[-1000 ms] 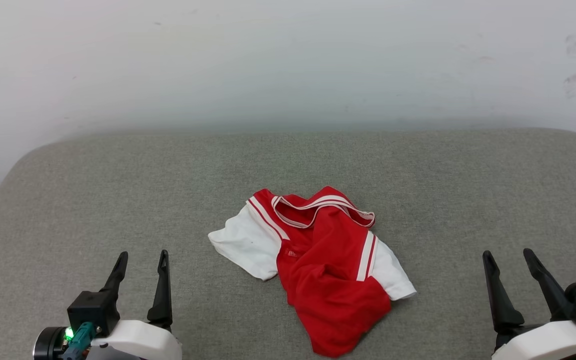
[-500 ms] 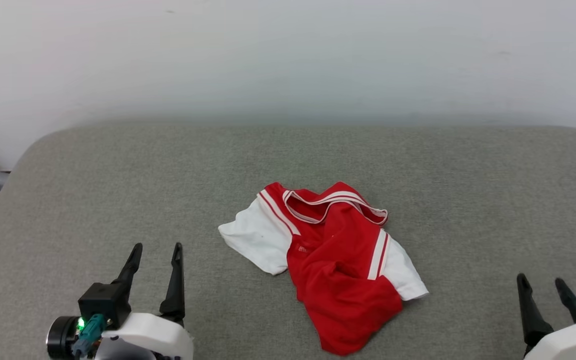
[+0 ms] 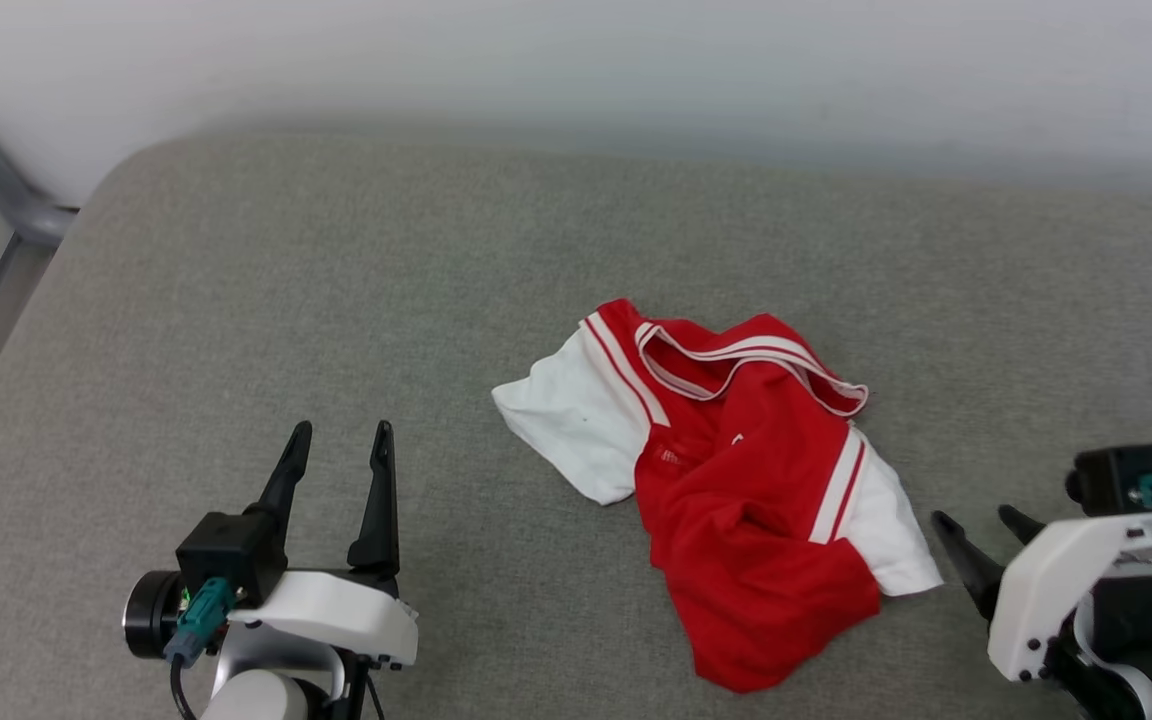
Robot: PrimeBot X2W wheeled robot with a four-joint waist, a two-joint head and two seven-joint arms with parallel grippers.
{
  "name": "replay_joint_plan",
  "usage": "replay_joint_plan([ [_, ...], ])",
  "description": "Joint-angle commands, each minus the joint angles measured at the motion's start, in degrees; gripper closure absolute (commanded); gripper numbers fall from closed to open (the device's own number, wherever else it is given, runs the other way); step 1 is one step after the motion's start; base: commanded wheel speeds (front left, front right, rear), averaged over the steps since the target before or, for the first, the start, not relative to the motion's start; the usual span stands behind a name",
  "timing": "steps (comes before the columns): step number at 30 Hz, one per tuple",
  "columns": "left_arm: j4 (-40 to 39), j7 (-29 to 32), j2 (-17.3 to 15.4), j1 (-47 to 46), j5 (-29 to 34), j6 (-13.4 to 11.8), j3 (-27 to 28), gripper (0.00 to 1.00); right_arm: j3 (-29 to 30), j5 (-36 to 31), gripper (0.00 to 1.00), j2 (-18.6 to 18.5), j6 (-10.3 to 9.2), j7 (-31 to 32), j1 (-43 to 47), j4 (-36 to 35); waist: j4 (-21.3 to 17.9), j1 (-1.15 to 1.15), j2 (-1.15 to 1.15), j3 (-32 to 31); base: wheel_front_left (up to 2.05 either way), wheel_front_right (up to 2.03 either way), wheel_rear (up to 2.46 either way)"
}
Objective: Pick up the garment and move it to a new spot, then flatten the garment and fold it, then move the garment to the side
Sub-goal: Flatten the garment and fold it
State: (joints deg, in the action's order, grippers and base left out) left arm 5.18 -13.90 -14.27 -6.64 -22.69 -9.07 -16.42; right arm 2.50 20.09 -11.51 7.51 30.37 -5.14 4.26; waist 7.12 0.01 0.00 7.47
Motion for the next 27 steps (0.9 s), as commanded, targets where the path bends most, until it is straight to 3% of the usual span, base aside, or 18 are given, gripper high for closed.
replay_joint_plan([
  [1,0.35,-0.50,0.28,-1.33,0.38,0.40,0.02,0.00,-2.17,1.07,0.00,-1.23,-0.04,1.29,-2.21,0.80,1.75,-0.01,0.00,2.21,0.00,0.00,0.00],
  [13,2.45,-1.20,1.48,-3.44,0.83,0.90,0.78,0.00,-15.47,5.22,0.00,-4.74,-0.02,7.74,-6.24,10.29,3.45,-0.01,0.00,5.79,0.00,0.00,0.00],
  [14,2.59,-1.23,1.51,-3.57,0.89,0.96,0.86,0.00,-16.45,5.48,0.22,-4.73,-0.02,8.37,-5.86,11.42,3.48,-0.01,0.00,5.90,0.00,0.00,0.00],
  [15,2.67,-1.27,1.61,-3.71,0.83,0.97,0.96,0.00,-17.58,5.87,0.56,-4.74,-0.01,9.04,-5.70,12.27,3.48,-0.01,0.00,6.03,0.00,0.00,0.00],
  [17,2.86,-1.29,1.77,-3.88,0.91,1.01,1.12,0.00,-19.04,6.51,1.00,-4.79,0.06,8.25,-6.02,12.89,3.50,-0.01,0.00,6.19,0.00,0.00,0.00],
  [21,3.15,-1.36,1.85,-3.47,1.05,1.07,1.50,0.00,-19.32,6.81,1.00,-5.79,0.04,4.96,-8.21,12.26,2.82,-0.01,0.00,5.59,0.00,0.00,0.00],
  [27,2.91,-1.39,1.46,-2.69,1.27,0.94,1.87,0.00,-13.41,3.30,1.00,-8.23,-0.07,-0.04,-10.86,8.23,1.06,-0.01,0.00,4.02,0.00,0.00,0.00],
])
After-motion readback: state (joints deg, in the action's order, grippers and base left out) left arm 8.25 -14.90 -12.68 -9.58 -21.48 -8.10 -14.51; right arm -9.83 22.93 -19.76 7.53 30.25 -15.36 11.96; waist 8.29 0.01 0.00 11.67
